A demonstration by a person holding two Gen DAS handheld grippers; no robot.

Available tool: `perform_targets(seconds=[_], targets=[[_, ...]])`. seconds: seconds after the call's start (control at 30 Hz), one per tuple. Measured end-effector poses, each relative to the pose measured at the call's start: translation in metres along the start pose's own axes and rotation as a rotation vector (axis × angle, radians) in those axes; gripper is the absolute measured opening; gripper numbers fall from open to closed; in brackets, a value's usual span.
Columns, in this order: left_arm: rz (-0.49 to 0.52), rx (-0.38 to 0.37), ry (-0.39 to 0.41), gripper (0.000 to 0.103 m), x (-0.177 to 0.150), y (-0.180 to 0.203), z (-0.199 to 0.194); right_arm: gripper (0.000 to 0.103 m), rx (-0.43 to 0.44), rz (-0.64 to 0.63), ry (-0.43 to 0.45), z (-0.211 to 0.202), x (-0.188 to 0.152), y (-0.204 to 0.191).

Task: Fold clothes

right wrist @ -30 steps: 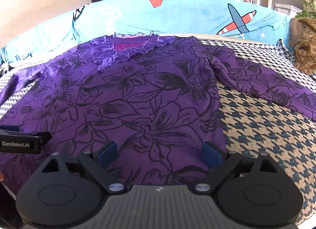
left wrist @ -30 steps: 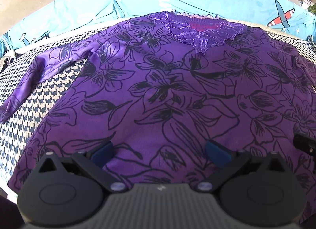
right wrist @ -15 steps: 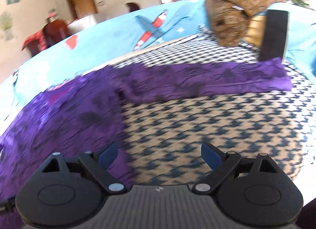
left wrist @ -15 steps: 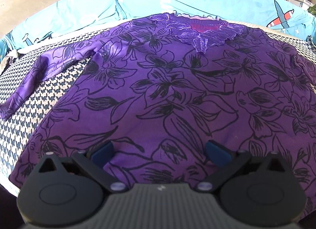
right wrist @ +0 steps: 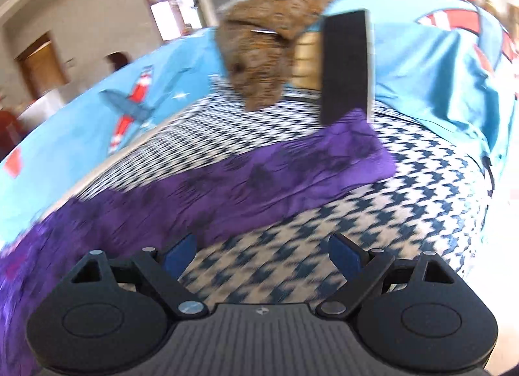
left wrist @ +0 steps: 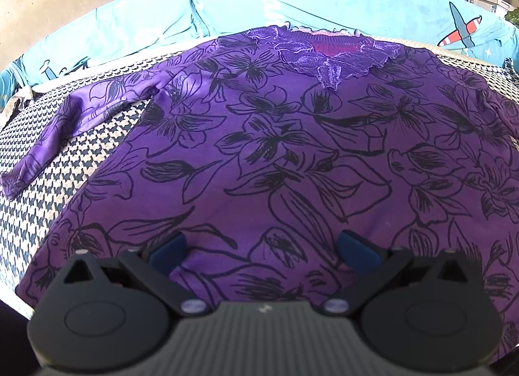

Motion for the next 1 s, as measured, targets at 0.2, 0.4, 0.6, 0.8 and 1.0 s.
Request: perform_targets(seconds=[0.2,0.4,0.6,0.8,1.0], targets=[[0.002,0.006,0.003,0.103,0.0,0.001,0.0,0.09,-0.031,0.105,-0.015,0.026,0.023,0.019],[0.002,0.007,0.006,0.103,-0.001,0.001,-0.001,0.088,-0.034,0.194,-0.011,0.048,0.043,0.035],[0.004,0.012,0.009,0.103,-0.002,0.002,0.0,0.052,-0.008,0.21,-0.004,0.065,0.054,0.04],[0.002,0.015,0.011,0.103,-0.002,0.002,0.0,0.015,0.038,0.225,-0.03,0.073,0.061,0.036],[-0.021,0.005,-0.021,0.103,0.003,0.0,0.001,0.012,0.182,0.174,-0.022,0.066,0.072,0.001]])
Point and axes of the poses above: each gripper's, at about its wrist camera, not at the fingertips, and z roughly the way its jaws point, y to its right, x to its top, the point moved 5 cm from there along z, roughly the way its jaws point
